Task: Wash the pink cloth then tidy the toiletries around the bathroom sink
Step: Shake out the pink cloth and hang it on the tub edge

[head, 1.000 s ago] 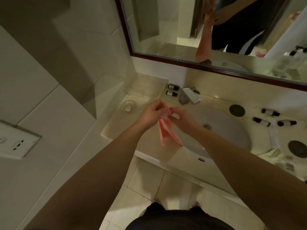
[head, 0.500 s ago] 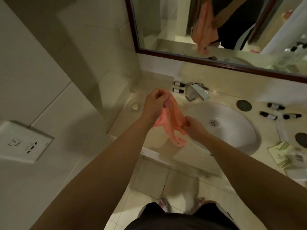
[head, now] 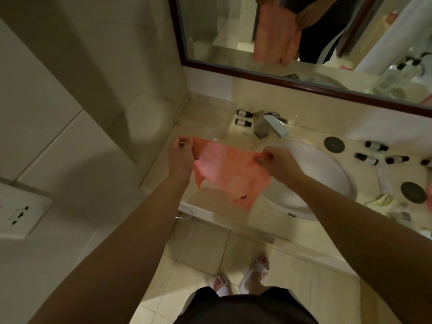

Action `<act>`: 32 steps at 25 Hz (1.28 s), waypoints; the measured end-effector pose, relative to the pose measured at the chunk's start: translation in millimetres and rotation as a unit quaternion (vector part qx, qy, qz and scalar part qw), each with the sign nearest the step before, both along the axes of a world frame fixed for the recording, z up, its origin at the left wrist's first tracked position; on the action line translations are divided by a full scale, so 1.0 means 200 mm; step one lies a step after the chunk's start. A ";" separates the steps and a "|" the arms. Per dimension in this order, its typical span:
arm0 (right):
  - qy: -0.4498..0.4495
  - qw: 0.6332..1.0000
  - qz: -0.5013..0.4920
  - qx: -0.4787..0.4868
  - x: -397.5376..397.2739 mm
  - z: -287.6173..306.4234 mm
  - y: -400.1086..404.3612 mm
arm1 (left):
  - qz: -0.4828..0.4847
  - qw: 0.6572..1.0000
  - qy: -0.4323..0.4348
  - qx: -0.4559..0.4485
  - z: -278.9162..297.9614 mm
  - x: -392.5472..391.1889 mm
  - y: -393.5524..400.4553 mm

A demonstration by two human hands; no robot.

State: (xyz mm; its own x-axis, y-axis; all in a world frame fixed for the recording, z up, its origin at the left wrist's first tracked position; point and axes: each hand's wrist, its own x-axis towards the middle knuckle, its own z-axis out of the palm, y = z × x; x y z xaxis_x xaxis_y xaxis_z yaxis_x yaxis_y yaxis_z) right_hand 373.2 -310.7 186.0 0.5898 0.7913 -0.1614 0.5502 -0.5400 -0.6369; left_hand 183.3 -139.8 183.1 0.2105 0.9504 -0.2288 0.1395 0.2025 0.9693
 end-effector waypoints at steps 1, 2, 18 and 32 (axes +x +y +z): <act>0.000 1.000 0.003 -0.002 0.03 0.02 0.01 | -0.005 1.000 -0.007 -0.005 -0.02 -0.01 0.02; -0.003 1.000 0.007 -0.008 0.06 0.04 0.02 | -0.018 1.000 -0.011 -0.010 -0.03 -0.01 0.03; -0.073 0.997 -0.006 -0.006 -0.01 -0.12 -0.06 | 0.026 0.999 -0.012 -0.031 -0.22 -0.21 -0.11; 0.050 0.985 0.016 -0.164 0.00 -0.57 -0.06 | 0.011 0.974 0.188 -0.126 -0.66 -0.28 -0.24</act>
State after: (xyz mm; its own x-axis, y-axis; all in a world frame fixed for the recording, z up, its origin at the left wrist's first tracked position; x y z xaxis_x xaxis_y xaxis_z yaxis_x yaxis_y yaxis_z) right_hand 372.7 -322.0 72.4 0.5344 0.7044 -0.4672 0.5134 -0.7096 -0.4825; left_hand 127.5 -187.6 51.4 0.0475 0.8578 -0.5117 0.4684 0.4334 0.7699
